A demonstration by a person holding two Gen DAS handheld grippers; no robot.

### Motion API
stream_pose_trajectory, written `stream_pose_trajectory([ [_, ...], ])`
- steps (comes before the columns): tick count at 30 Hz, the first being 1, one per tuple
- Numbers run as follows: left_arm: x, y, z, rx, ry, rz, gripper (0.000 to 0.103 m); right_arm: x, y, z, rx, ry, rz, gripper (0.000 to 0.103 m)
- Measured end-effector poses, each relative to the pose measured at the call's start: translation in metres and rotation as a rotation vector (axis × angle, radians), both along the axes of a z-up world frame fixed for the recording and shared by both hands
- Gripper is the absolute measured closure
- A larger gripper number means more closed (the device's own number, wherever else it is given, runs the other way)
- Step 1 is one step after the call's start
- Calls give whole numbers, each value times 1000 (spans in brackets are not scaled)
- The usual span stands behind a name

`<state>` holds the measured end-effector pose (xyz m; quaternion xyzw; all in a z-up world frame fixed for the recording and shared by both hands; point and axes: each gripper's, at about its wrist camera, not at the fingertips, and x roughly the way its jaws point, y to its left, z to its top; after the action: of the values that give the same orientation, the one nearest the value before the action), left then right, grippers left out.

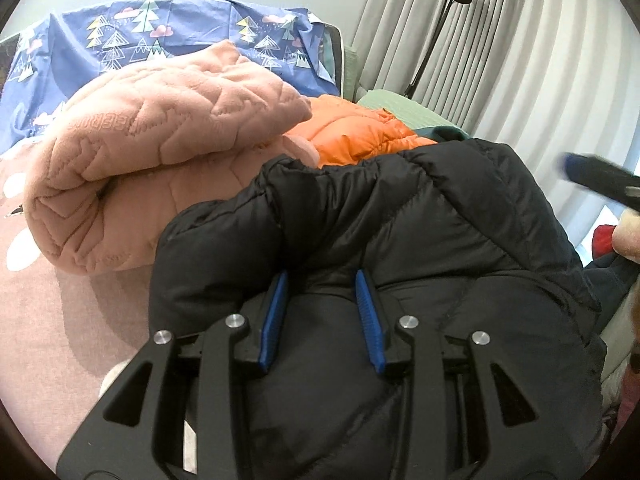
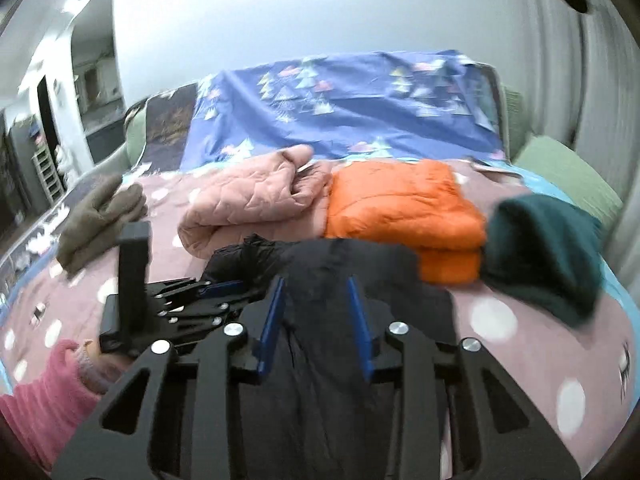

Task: Fold large clothes

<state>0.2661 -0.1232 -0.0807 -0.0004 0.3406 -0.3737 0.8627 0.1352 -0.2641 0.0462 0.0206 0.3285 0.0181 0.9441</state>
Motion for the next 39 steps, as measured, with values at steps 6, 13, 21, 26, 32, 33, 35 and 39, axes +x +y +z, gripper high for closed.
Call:
stream_pose_trajectory([
  [6,-4,-6,2,-6,-24,-51,66,38,-94,-102,188,151,-244,78],
  [13,9,-6,-6,-44,42,-79,64,37,-94,-116,180,114,-261,78],
  [21,-3,3,9,-28,19,-44,65,33,-94,-119,180,95,-251,78],
  [26,-8,-6,57,-40,-70,-60,57,32,-98,-120,211,84,-243,77],
  [32,37,-66,30,319,-100,29,34,27,-102,-123,231,81,-238,76],
  [33,46,-64,12,317,-68,29,34,28,-102,-124,234,85,-238,76],
  [35,54,-46,1,211,6,33,34,28,-104,-123,242,84,-232,75],
  [39,50,-22,-15,120,62,33,34,29,-99,-122,229,85,-214,72],
])
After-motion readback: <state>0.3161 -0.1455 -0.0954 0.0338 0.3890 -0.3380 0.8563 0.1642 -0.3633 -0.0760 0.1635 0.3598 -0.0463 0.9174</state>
